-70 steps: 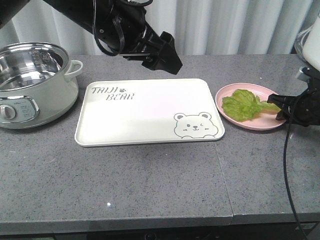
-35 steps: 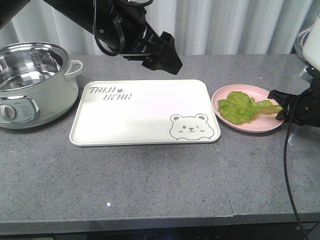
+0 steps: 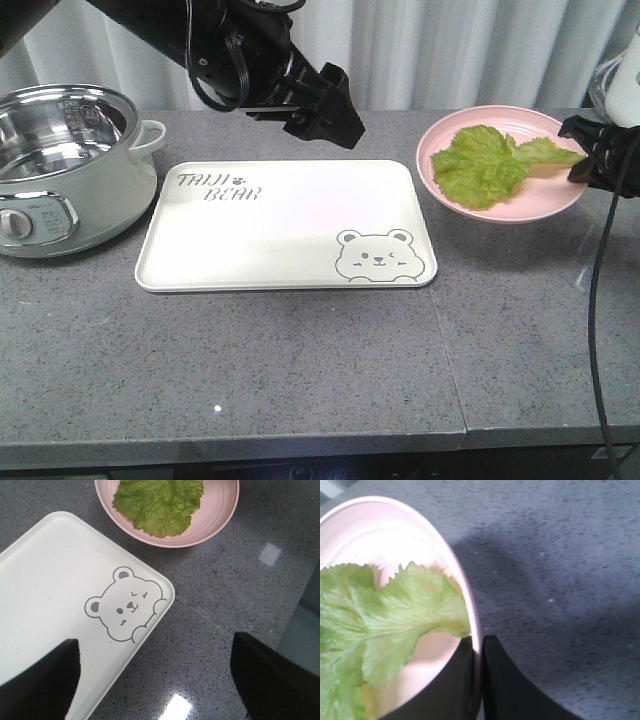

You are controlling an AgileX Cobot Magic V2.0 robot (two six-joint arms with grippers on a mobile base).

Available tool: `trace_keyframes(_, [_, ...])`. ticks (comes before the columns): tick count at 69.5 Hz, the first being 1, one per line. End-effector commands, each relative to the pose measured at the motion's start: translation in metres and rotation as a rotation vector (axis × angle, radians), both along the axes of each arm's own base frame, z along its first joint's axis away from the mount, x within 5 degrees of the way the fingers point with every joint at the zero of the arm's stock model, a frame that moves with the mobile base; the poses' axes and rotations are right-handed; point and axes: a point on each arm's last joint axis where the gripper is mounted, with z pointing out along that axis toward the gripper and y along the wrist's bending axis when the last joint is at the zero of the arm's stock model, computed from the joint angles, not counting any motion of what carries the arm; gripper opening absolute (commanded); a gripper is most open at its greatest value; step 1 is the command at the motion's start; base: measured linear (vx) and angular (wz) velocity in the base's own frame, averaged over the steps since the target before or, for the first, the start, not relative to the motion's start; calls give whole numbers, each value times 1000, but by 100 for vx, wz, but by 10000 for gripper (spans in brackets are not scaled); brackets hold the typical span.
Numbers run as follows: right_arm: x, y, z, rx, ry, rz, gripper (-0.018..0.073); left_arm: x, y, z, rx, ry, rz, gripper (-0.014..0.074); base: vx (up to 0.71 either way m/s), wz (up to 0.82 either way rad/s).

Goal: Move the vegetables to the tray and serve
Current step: 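Lift the pink plate and set it onto the tray with the right gripper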

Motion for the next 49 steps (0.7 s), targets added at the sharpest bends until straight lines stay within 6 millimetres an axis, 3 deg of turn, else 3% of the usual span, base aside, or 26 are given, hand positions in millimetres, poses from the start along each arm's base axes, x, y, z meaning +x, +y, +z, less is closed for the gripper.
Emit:
trace_keyframes(1, [-4, 9, 29, 54, -107, 32, -4, -18, 4, 28, -74, -55, -10, 578, 0, 0])
trace_keyframes(11, [3, 38, 25, 83, -120, 126, -4, -18, 4, 28, -74, -55, -10, 578, 0, 0])
trace_keyframes(35, [39, 162, 8, 115, -156, 328, -4, -18, 4, 28, -74, -55, -10, 578, 0, 0])
trace_keyframes(49, [64, 196, -12, 165, -113, 358, -2, -18, 4, 28, -74, -55, -10, 578, 0, 0])
